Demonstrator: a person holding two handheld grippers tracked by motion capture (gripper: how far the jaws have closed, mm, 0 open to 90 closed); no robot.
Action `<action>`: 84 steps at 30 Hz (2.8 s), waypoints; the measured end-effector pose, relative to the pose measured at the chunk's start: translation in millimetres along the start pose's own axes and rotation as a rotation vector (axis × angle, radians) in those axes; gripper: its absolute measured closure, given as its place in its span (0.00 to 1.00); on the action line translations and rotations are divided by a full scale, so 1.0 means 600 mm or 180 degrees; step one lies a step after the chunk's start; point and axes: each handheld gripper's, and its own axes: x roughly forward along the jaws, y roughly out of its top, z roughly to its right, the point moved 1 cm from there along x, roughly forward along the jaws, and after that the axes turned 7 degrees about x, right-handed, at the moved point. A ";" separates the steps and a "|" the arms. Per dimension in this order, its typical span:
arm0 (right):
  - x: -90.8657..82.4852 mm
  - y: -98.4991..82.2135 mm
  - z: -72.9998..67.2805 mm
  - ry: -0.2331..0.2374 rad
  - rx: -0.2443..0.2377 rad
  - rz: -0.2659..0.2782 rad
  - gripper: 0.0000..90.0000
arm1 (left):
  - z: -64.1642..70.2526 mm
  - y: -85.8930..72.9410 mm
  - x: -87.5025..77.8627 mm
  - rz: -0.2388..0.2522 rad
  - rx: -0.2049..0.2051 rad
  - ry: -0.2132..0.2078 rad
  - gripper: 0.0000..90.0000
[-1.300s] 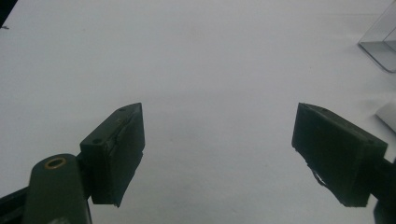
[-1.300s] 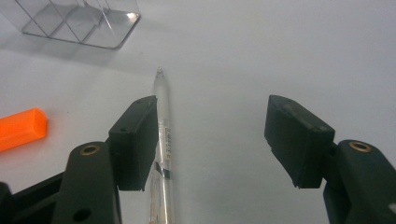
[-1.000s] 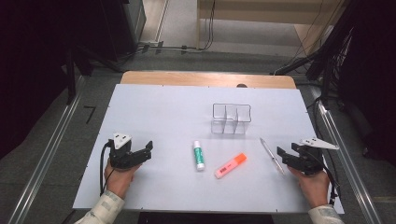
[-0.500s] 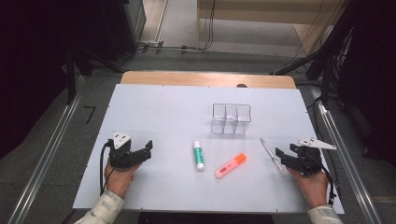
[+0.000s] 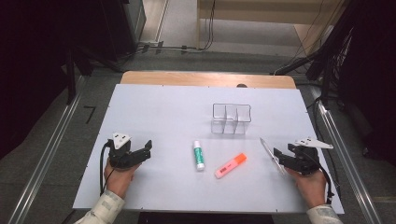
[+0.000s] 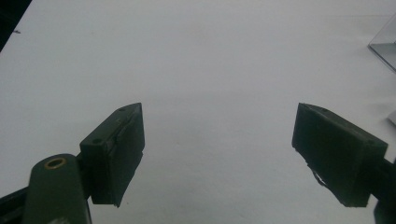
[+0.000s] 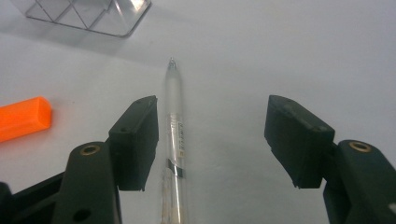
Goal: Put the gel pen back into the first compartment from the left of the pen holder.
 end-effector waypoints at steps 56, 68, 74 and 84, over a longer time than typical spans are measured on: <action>0.072 0.016 -0.036 0.0076 -0.0390 -0.0209 0.66 | 0.001 -0.001 0.007 -0.0048 0.0012 0.0033 0.19; 0.076 0.015 -0.036 0.0123 -0.0393 -0.0253 0.75 | 0.003 -0.001 0.008 -0.0067 0.0018 0.0030 0.19; 0.076 0.016 -0.032 0.0119 -0.0315 -0.0258 0.82 | 0.004 -0.001 0.007 -0.0069 0.0024 0.0032 0.19; 0.077 0.017 -0.031 0.0120 -0.0310 -0.0266 0.86 | 0.004 0.000 0.007 -0.0084 0.0023 0.0038 0.19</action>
